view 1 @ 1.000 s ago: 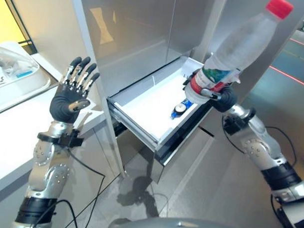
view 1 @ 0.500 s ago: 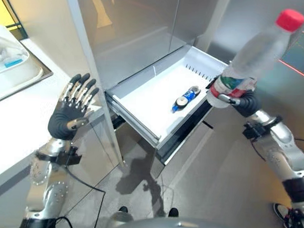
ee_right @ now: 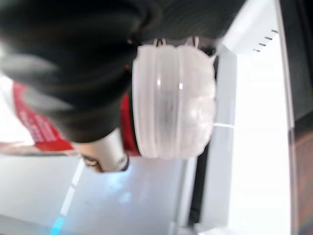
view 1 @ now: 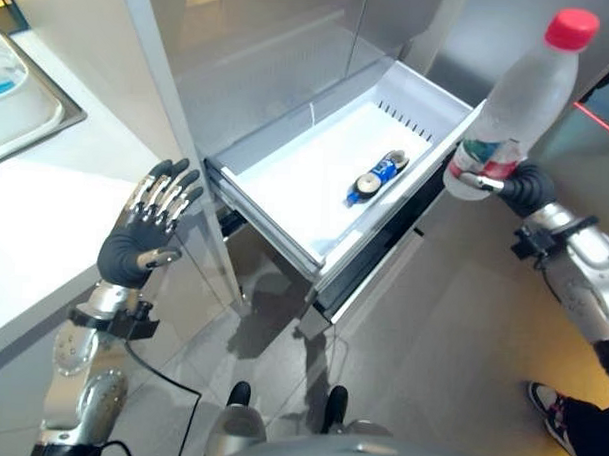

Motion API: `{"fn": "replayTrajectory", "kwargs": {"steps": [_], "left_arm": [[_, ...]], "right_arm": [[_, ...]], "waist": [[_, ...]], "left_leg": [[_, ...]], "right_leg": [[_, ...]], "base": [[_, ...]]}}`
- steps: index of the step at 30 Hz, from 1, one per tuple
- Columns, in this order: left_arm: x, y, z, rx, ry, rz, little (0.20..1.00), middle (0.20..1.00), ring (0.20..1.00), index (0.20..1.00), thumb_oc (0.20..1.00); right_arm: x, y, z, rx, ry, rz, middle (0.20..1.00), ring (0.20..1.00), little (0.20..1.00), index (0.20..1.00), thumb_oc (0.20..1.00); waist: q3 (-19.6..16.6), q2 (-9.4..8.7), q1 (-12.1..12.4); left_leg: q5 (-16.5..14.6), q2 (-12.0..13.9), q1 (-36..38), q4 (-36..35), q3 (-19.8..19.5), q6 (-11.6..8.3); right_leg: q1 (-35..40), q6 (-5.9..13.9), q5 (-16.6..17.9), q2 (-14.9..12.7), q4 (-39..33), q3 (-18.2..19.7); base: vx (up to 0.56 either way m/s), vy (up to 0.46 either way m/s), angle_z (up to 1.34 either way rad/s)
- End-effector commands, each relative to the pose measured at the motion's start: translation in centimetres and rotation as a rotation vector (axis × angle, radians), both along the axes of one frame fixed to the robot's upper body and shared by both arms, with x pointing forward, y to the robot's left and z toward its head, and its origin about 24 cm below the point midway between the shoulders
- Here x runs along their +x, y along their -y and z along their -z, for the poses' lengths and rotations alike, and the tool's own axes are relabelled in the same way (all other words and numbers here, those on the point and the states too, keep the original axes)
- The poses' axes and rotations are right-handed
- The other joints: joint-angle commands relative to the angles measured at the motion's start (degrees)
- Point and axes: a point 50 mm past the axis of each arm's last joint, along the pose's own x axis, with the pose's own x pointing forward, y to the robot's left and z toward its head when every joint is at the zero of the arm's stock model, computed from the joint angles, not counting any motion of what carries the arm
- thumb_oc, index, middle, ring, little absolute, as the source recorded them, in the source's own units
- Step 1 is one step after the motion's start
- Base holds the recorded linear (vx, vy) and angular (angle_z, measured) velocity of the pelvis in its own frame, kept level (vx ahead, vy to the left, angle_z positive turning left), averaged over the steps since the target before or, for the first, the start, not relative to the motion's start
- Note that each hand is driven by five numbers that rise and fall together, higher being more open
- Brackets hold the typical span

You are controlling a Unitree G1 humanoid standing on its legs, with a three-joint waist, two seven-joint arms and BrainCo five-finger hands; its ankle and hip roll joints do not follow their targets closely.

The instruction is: Take the drinks into the refrigerator

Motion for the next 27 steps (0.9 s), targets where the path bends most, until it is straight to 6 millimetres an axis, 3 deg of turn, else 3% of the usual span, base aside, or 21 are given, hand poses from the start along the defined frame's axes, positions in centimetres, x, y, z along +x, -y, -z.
{"fn": "replayTrajectory", "kwargs": {"steps": [1,6,13,22,27], "left_arm": [[0.2,0.0,-1.7,0.059,0.079,0.048,1.0,1.0,1.0,1.0,1.0],[0.5,0.1,-2.4,0.098,0.099,0.06,1.0,1.0,1.0,1.0,1.0],[1.0,0.4,-3.4,0.129,0.141,0.076,1.0,1.0,1.0,1.0,1.0],[1.5,1.2,-4.4,0.163,0.186,0.087,1.0,1.0,1.0,1.0,1.0],[1.8,1.7,-4.8,0.158,0.207,0.091,1.0,1.0,1.0,1.0,1.0]], "right_arm": [[0.3,-0.8,-9.2,-0.045,0.334,-0.025,0.2,0.2,0.2,0.2,0.2],[0.9,-1.2,-10.8,-0.206,0.331,-0.005,0.2,0.2,0.2,0.2,0.2],[0.7,-1.4,-12.1,-0.29,0.35,0.001,0.2,0.2,0.2,0.2,0.2],[1.8,-2.3,-12.0,-0.354,0.337,0.017,0.2,0.2,0.2,0.2,0.2],[2.8,-4.3,-12.1,-0.367,0.356,-0.013,0.2,0.2,0.2,0.2,0.2]], "waist": [[0.4,-1.68,1.4],[3.0,-2.06,2.3],[5.7,-2.81,3.0],[9.0,-3.35,4.2],[10.7,-3.42,4.8]], "left_leg": [[-0.6,-5.3,-4.7,2.8,-3.1,5.61],[-0.5,-5.6,-7.5,4.8,-2.6,5.52],[-0.1,-5.3,-9.9,5.7,-2.6,5.25],[0.2,-5.2,-11.7,6.4,-2.4,5.02],[0.5,-5.0,-13.1,6.7,-2.1,5.0]], "right_leg": [[1.0,-0.53,-7.0,2.3,5.9,-3.1],[-1.6,-0.5,-6.9,2.1,7.5,-2.8],[-4.0,-0.53,-6.8,2.0,8.4,-3.0],[-5.7,-0.63,-6.5,2.1,8.6,-3.1],[-7.1,-0.69,-6.2,2.2,9.0,-2.9]], "base": [[-0.07,0.008,0.02],[-0.05,0.01,-0.04],[-0.02,-0.005,0.0],[-0.01,-0.004,0.0],[-0.02,-0.011,0.01]]}}
